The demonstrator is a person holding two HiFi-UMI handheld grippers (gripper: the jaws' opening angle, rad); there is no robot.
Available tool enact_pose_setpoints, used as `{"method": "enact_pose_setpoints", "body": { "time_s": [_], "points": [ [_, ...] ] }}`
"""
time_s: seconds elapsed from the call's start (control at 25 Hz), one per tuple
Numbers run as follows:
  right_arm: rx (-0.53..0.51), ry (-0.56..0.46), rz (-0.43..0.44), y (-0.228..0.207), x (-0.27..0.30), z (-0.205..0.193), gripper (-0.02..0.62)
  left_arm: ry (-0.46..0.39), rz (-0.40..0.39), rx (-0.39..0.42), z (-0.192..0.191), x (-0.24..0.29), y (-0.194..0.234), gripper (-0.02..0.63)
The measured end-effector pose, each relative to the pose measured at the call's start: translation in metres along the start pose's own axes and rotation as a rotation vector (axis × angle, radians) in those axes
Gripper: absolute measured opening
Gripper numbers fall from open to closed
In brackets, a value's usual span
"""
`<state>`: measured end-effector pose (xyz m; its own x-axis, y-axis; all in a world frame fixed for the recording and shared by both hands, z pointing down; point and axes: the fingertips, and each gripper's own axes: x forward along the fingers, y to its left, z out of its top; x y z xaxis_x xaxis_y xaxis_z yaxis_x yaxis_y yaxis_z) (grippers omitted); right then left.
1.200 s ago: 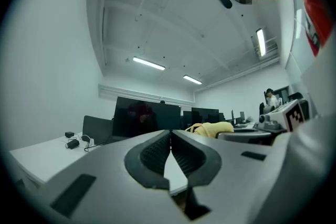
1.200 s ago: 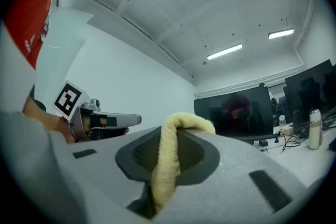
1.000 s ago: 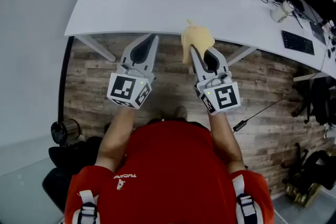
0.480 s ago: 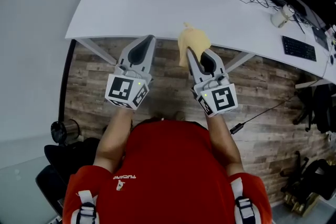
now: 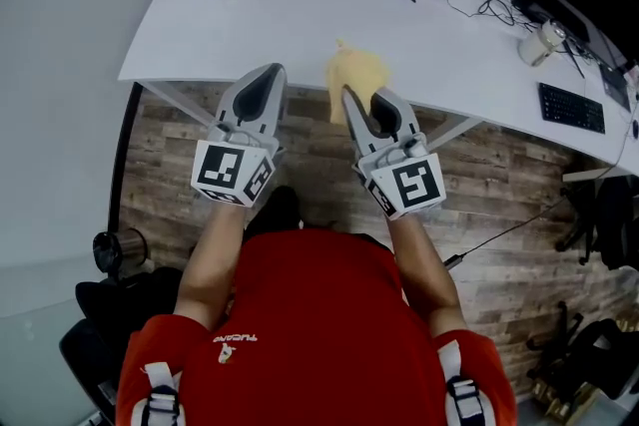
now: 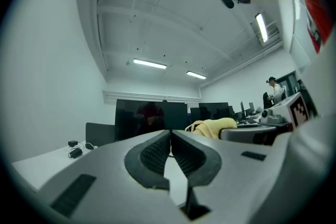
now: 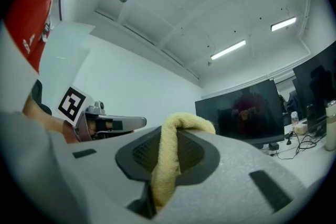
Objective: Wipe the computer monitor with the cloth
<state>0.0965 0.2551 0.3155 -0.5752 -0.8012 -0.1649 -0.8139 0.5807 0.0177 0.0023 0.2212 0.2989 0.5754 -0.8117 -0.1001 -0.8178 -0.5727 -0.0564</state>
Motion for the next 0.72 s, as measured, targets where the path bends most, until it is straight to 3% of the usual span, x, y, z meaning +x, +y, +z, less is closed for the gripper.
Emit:
{"method": "enact_pose_setpoints", "body": {
  "time_s": [0.32,0.72],
  "points": [
    [-0.031,0.009,0.006,-0.023,0.071,-0.019,0.057,-0.017,-0.017,-0.007,-0.019,0.053,0.058,0.011],
    [-0.036,0.071,-0.035,-0.052,0.236,-0.045,0.058,-0.007,-0.096,-0.015,-0.034,0.144,0.191,0.011]
  ]
}}
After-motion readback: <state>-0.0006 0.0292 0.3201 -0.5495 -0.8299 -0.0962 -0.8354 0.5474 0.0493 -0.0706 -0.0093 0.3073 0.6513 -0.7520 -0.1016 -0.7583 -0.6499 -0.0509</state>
